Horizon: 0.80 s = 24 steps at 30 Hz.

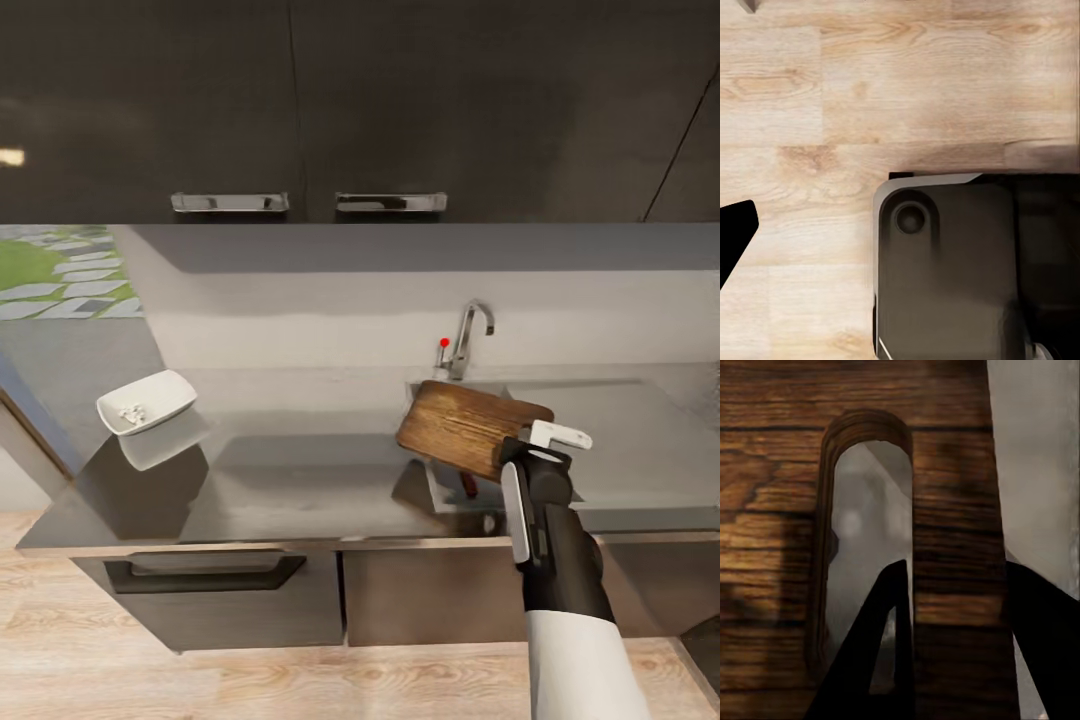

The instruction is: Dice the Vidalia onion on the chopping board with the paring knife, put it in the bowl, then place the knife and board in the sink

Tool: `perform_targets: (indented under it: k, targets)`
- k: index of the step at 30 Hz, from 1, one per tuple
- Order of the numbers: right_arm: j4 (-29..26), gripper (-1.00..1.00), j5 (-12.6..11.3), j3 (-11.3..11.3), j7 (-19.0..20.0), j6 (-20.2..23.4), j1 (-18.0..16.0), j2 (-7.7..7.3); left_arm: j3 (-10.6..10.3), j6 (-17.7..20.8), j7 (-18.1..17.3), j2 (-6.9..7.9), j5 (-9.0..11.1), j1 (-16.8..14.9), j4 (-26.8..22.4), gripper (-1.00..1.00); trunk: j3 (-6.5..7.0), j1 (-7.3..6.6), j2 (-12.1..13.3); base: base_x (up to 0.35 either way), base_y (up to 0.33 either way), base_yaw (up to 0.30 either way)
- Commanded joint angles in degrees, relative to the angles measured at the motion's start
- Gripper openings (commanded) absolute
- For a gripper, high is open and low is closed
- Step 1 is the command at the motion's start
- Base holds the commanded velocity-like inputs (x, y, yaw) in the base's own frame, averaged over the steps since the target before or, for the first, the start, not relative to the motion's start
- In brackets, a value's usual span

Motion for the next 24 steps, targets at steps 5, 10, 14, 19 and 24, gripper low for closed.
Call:
perform_targets:
  k: [5, 10, 14, 19, 24]
  targets:
    - [3.4, -1.00, -4.0, 0.0, -6.0, -3.4, -0.1, 0.05, -0.3, -0.1, 0.2, 0.08, 0.4, 0.0, -0.1, 1.00, -0.10, 0.04, -0.1, 0.039, -0.182, 0.000]
    - [7.6, -1.00, -4.9, 0.1, -15.0, -10.0, -0.1, 0.05, -0.3, -0.1, 0.2, 0.08, 0.4, 0.0, -0.1, 1.00, -0.10, 0.04, -0.1, 0.015, -0.038, 0.000]
    - [8.0, -1.00, -5.0, 0.1, -17.3, -11.6, -0.1, 0.05, -0.3, -0.1, 0.2, 0.08, 0.4, 0.0, -0.2, 1.00, -0.10, 0.04, -0.1, 0.071, -0.003, 0.000]
    - [8.2, -1.00, -5.0, 0.1, -19.6, -13.5, -0.1, 0.05, -0.3, -0.1, 0.2, 0.08, 0.5, 0.0, -0.2, 1.00, -0.10, 0.04, -0.1, 0.267, 0.000, 0.000]
    - [8.5, -1.00, -6.5, 0.0, -22.7, -16.3, -0.1, 0.05, -0.3, -0.1, 0.2, 0.08, 0.5, 0.0, -0.3, 1.00, -0.10, 0.04, -0.1, 0.317, 0.000, 0.000]
